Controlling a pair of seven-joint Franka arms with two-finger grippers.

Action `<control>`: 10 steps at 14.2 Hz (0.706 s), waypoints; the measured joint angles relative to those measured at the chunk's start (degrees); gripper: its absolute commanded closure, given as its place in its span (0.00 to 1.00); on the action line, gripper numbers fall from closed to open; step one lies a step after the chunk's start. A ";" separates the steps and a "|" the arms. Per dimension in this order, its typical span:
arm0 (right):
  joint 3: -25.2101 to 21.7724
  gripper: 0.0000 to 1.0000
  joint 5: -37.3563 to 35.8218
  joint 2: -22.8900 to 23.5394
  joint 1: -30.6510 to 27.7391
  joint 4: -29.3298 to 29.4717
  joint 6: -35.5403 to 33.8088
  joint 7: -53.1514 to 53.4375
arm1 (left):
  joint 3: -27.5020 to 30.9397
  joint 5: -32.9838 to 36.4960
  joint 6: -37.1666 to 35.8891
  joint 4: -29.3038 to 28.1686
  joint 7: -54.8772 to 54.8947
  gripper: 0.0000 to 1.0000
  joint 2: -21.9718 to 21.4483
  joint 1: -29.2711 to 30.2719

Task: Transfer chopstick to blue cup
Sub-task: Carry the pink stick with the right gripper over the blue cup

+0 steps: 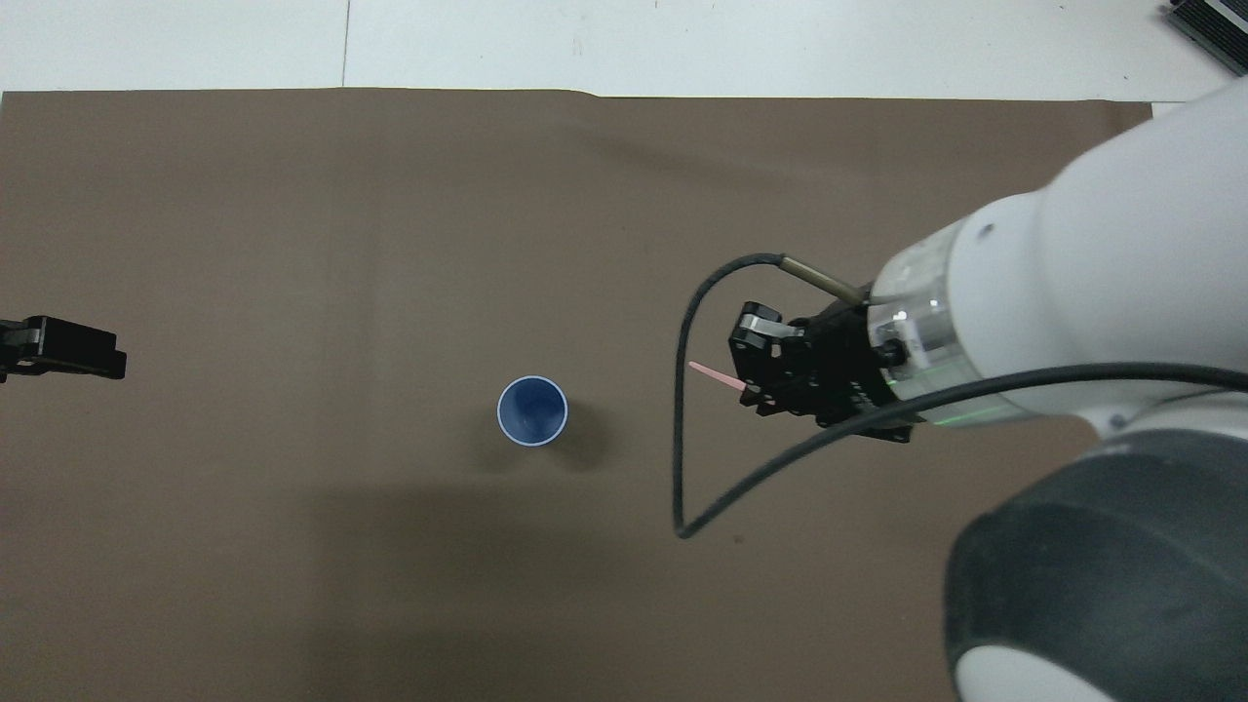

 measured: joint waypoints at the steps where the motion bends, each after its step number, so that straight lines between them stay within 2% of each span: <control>1: 0.32 1.00 0.00 1.78 1.49 1.72 0.79 2.56 | 0.00 0.00 0.00 0.00 0.00 0.00 0.00 0.00; 4: 0.49 1.00 0.00 5.56 6.23 3.82 4.44 9.16 | 0.00 0.00 0.00 0.00 0.00 0.00 0.00 0.00; 10: 0.56 1.00 -2.82 10.54 14.11 4.08 7.24 15.92 | 0.00 0.00 0.00 0.00 0.00 0.00 0.00 0.00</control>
